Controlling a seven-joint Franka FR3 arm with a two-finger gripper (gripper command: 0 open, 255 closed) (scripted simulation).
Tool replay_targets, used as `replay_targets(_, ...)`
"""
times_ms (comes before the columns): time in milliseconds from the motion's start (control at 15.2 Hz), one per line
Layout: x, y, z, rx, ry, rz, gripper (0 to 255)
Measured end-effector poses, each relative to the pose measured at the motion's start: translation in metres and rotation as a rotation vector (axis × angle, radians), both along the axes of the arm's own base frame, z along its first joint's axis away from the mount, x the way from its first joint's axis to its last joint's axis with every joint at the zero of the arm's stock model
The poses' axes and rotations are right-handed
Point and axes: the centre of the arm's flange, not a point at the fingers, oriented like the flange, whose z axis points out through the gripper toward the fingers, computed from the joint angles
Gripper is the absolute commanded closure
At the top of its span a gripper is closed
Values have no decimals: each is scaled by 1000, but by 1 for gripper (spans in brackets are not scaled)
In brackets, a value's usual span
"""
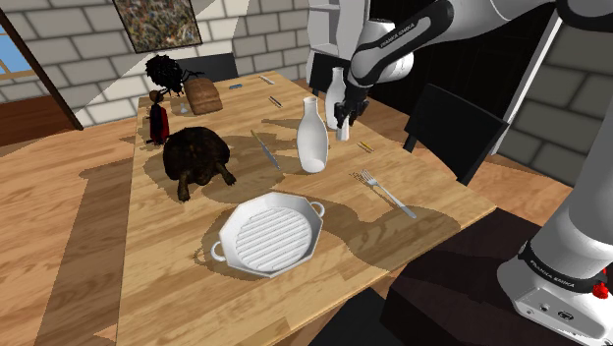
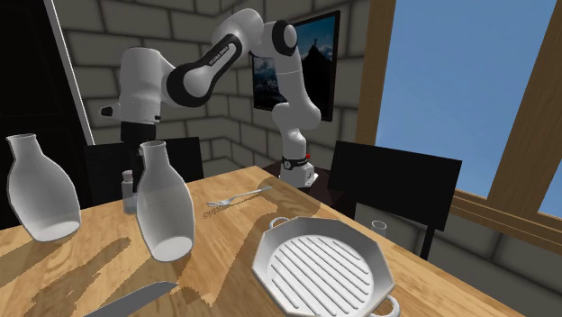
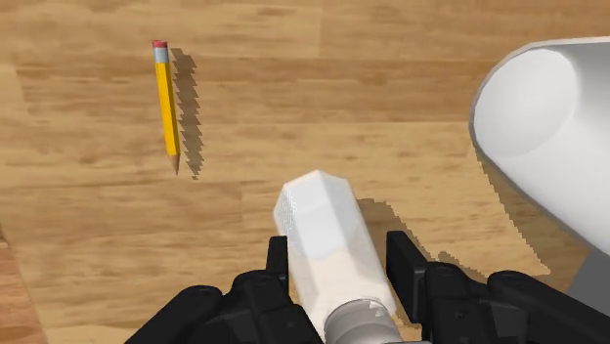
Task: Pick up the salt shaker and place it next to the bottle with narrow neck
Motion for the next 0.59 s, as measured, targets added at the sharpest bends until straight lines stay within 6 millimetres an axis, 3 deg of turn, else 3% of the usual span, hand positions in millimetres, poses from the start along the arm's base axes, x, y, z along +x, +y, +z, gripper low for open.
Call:
replay_targets(396, 1, 0, -29, 0, 0, 0, 255)
replay_targets(594, 1, 0, -32, 0, 0, 0, 255)
